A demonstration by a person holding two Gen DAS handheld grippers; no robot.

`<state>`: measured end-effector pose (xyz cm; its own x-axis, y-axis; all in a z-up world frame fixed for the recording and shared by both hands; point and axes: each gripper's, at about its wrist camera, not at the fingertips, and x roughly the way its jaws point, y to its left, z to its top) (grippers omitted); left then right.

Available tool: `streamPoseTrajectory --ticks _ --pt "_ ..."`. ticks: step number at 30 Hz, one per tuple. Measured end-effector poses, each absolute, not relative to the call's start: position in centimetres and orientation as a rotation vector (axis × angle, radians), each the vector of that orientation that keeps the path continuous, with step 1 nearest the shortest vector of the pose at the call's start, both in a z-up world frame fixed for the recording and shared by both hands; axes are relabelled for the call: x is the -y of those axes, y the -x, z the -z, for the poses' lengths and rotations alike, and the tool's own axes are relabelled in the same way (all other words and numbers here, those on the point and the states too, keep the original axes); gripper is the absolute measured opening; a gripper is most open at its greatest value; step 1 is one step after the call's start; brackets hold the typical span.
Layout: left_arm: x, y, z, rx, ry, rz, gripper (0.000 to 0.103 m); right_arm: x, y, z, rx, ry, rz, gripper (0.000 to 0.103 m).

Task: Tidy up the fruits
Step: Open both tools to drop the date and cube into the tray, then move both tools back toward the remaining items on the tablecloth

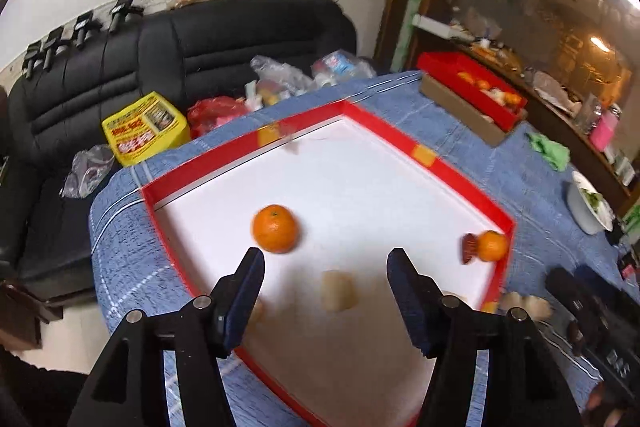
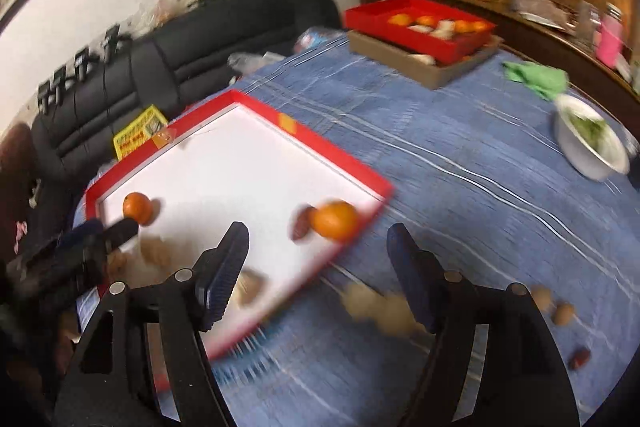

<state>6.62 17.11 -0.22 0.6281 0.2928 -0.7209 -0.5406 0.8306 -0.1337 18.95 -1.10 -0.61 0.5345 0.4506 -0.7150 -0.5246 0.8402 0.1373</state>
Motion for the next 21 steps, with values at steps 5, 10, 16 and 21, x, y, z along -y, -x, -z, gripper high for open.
streamPoseTrajectory --ticks 5,10,16,21 --pt "-11.9 -7.3 -0.4 -0.737 0.278 -0.382 0.062 10.4 -16.9 0.5 -0.787 -0.01 -0.455 0.072" --pt "-5.8 -9.2 0.2 -0.769 0.193 -0.275 0.062 19.9 -16.7 2.1 -0.813 -0.081 -0.253 0.072" --pt "-1.1 -10.5 0.9 -0.796 0.123 -0.206 0.062 22.8 -18.4 4.3 -0.869 -0.048 -0.205 0.069" --pt "1.3 -11.7 1.7 -0.818 0.087 -0.163 0.062 22.3 -19.2 5.6 -0.895 0.017 -0.206 0.049"
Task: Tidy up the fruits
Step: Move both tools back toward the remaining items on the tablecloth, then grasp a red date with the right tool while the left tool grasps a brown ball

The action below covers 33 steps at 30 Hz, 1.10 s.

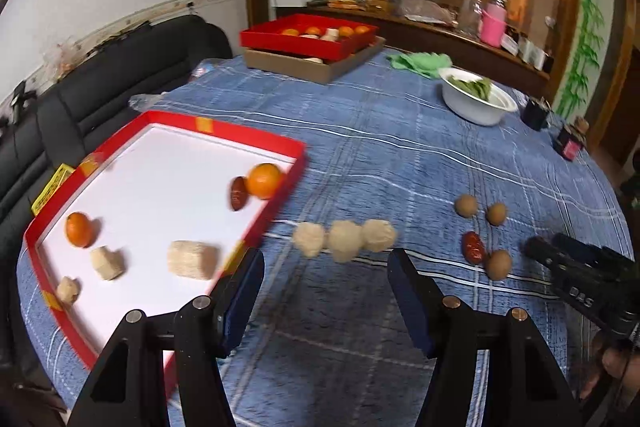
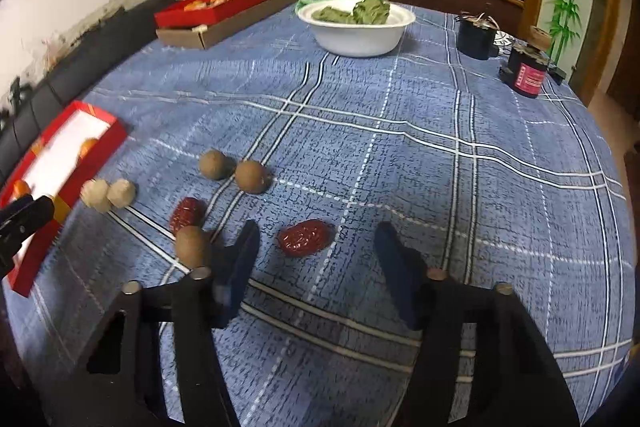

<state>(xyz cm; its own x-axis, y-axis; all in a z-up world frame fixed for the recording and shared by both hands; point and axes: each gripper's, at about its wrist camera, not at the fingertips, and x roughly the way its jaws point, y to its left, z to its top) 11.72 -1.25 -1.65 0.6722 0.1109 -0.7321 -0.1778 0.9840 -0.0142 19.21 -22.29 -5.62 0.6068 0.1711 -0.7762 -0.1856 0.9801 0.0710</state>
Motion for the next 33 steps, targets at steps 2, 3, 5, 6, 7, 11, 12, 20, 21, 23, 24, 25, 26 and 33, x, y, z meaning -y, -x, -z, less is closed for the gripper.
streamPoseTrajectory --ticks 2,3,5,6,7,11,12,20,21,23,24,25,26,33 --pt "2.4 -12.3 1.9 -0.829 0.073 -0.137 0.062 22.2 -19.5 6.1 -0.907 0.033 -0.204 0.039" --pt "2.9 -12.6 2.1 -0.831 0.067 -0.124 0.062 22.0 -19.7 6.3 -0.917 0.039 -0.207 0.035" --pt "4.1 -13.4 2.3 -0.835 0.048 -0.102 0.062 21.7 -19.7 6.4 -0.915 0.054 -0.206 0.025" --pt "4.6 -13.7 2.4 -0.838 0.042 -0.092 0.062 21.7 -19.7 6.4 -0.915 0.057 -0.213 0.025" --pt "5.2 -14.1 2.5 -0.84 0.038 -0.079 0.062 21.6 -19.7 6.4 -0.915 0.055 -0.22 0.025" --pt "7.4 -15.6 2.8 -0.859 0.036 -0.018 0.062 22.2 -19.5 6.2 -0.905 0.028 -0.23 0.025" --pt "8.0 -16.1 2.9 -0.866 0.038 -0.014 0.062 22.4 -19.5 6.1 -0.899 0.022 -0.23 0.025" --pt "11.9 -15.5 3.6 -0.859 -0.013 0.042 0.059 23.6 -19.6 5.6 -0.879 -0.032 -0.23 0.025" --pt "11.9 -15.6 3.9 -0.873 -0.006 0.046 0.059 23.7 -19.6 5.5 -0.876 -0.035 -0.227 0.025" --pt "12.1 -15.7 4.3 -0.899 0.006 0.062 0.055 24.2 -19.6 5.3 -0.869 -0.056 -0.226 0.025" --pt "12.4 -15.6 4.4 -0.904 0.0 0.069 0.053 24.4 -19.6 5.1 -0.865 -0.062 -0.224 0.025" --pt "12.7 -15.4 4.3 -0.902 -0.004 0.076 0.053 24.6 -19.5 4.9 -0.858 -0.067 -0.222 0.025" --pt "13.0 -15.1 4.3 -0.897 -0.006 0.084 0.053 24.7 -19.5 4.8 -0.854 -0.07 -0.221 0.025" --pt "13.5 -16.5 5.6 -0.93 0.005 0.054 0.044 24.9 -19.4 4.2 -0.836 -0.083 -0.229 0.025"
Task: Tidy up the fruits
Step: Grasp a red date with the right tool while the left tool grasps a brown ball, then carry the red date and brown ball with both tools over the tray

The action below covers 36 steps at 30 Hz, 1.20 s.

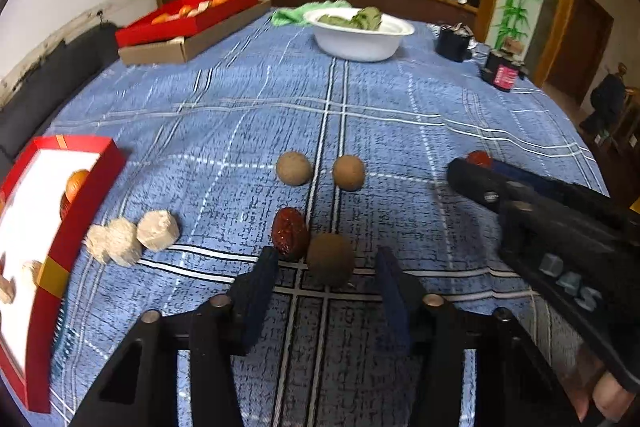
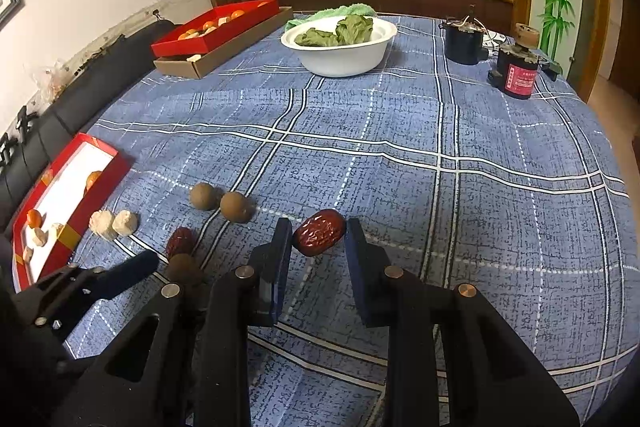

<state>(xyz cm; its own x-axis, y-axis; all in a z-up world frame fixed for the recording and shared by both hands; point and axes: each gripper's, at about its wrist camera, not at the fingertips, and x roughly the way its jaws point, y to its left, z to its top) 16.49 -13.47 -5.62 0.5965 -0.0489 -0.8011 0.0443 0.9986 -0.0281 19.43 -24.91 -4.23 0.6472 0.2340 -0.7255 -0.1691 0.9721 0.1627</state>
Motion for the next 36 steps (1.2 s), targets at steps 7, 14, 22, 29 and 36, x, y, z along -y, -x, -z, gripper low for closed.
streamPoseTrajectory --ticks 7,14,22,29,36 --pt "12.9 -16.4 5.8 -0.923 0.03 0.068 0.023 24.9 -19.2 3.9 -0.828 -0.084 -0.236 0.025" --pt "10.4 -13.3 5.1 -0.928 0.089 0.105 0.023 24.8 -19.1 3.8 -0.82 -0.078 -0.234 0.026" --pt "6.4 -9.8 4.4 -0.907 0.121 0.058 0.023 24.2 -19.2 4.5 -0.84 -0.051 -0.233 0.026" --pt "4.2 -8.3 3.3 -0.875 0.146 0.04 0.023 22.9 -17.6 4.0 -0.851 -0.004 -0.235 0.026" --pt "3.3 -7.3 2.7 -0.858 0.169 0.042 0.023 21.3 -15.1 2.9 -0.848 0.074 -0.226 0.026"
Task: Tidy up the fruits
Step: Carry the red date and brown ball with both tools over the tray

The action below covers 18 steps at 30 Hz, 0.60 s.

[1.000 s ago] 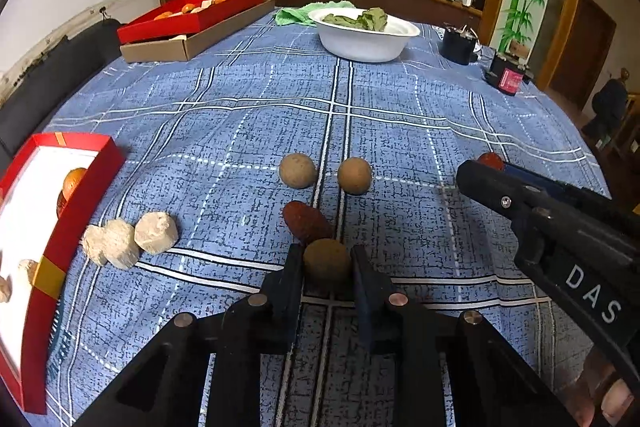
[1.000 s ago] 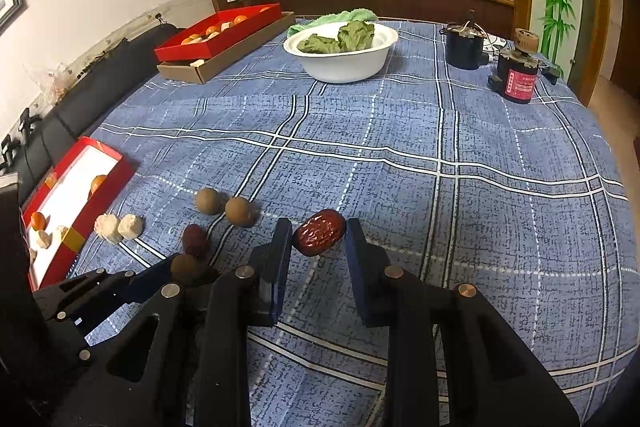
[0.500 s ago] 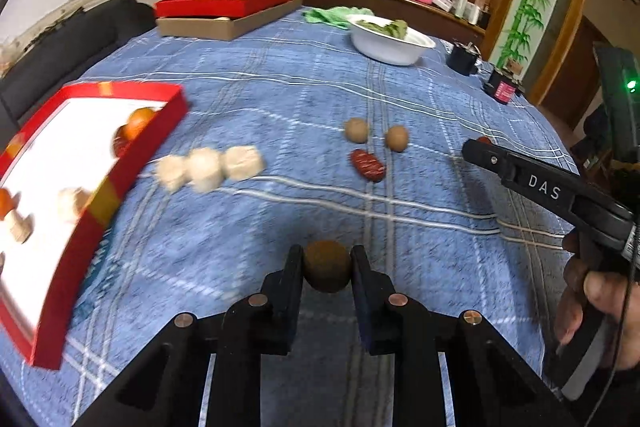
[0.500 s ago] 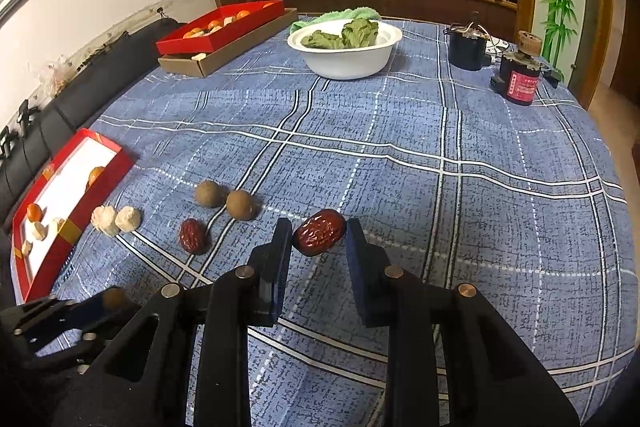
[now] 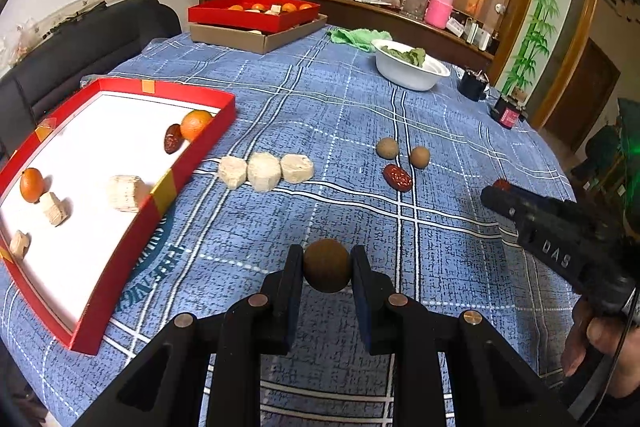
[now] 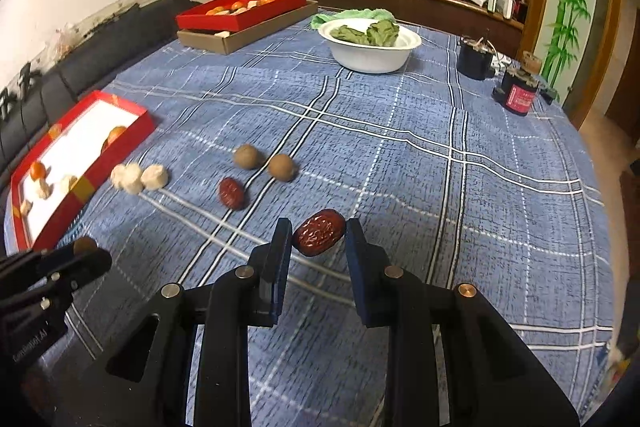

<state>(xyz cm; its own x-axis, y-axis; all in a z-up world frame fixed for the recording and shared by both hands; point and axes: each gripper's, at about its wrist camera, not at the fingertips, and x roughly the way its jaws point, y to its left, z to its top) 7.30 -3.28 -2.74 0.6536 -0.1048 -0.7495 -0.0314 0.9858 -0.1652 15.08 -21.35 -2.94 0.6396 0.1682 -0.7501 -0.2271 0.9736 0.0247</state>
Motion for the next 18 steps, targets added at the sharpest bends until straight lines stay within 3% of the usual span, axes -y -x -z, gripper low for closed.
streamPoseTrajectory --ticks 18 --pt "0.0 -4.8 1.3 -0.817 0.184 -0.036 0.022 17.1 -12.6 2.3 -0.843 0.147 -0.271 0.026"
